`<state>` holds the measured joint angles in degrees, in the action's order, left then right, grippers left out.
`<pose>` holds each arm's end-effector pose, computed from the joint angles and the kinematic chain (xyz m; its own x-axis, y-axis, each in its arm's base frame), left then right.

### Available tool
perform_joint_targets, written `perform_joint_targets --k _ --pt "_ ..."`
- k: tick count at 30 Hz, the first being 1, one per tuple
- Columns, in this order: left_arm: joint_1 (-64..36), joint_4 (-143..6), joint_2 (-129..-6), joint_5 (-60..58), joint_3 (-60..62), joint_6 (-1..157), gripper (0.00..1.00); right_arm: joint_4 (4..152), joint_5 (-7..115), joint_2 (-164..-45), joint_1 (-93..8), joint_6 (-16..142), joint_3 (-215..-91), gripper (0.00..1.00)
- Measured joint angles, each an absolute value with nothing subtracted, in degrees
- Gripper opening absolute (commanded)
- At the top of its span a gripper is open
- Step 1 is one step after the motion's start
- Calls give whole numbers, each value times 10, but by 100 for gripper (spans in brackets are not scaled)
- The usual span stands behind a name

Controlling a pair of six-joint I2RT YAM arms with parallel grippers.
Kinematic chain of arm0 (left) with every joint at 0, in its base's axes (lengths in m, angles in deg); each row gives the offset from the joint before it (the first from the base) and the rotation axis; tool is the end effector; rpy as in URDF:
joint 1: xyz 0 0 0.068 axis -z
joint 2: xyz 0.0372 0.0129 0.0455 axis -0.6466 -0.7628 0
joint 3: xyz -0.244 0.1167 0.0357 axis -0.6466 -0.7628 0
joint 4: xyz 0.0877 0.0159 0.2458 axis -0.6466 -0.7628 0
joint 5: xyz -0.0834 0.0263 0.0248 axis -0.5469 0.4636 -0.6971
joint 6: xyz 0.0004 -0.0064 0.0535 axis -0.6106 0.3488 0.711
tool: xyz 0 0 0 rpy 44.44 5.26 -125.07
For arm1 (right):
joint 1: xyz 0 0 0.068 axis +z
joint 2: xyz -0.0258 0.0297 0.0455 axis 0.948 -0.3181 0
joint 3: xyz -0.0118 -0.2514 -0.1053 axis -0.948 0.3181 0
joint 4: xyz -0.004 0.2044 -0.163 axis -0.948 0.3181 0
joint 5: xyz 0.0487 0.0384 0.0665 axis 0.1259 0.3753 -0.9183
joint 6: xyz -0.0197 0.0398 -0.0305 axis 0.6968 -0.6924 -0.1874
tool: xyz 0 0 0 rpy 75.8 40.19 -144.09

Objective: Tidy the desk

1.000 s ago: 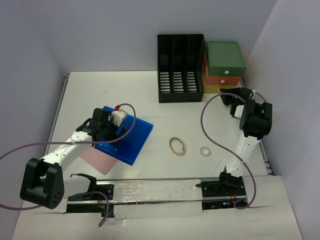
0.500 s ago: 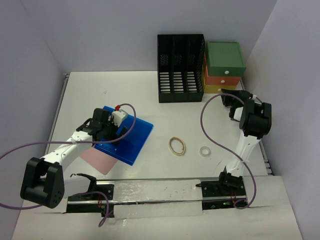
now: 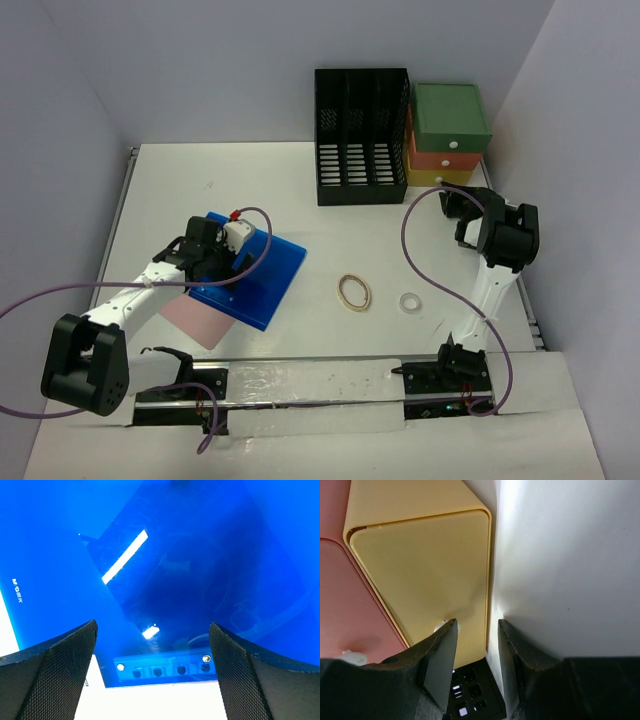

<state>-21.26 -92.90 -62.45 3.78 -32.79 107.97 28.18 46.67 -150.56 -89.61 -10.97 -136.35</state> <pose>0.2212 -0.0786 0.1946 -0.6153 0.5389 -0.5754 0.5793 0.8041 0.1336 0.4096 -0.1246 0.0836 0.0163 0.9975 -0.0690 0.3173 0.0603 0.9464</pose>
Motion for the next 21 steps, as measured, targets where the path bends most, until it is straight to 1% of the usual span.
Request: perform_joint_targets --k 7,15,21 --pt "-213 -929 -626 38 -328 1080 99 259 474 -1506 -894 -110 -1363 45" --pt "-213 -929 -627 39 -328 1080 99 197 475 -1511 -891 -121 -1354 44" --pt "-213 -929 -629 40 -328 1080 99 186 475 -1524 -889 -143 -1354 45"
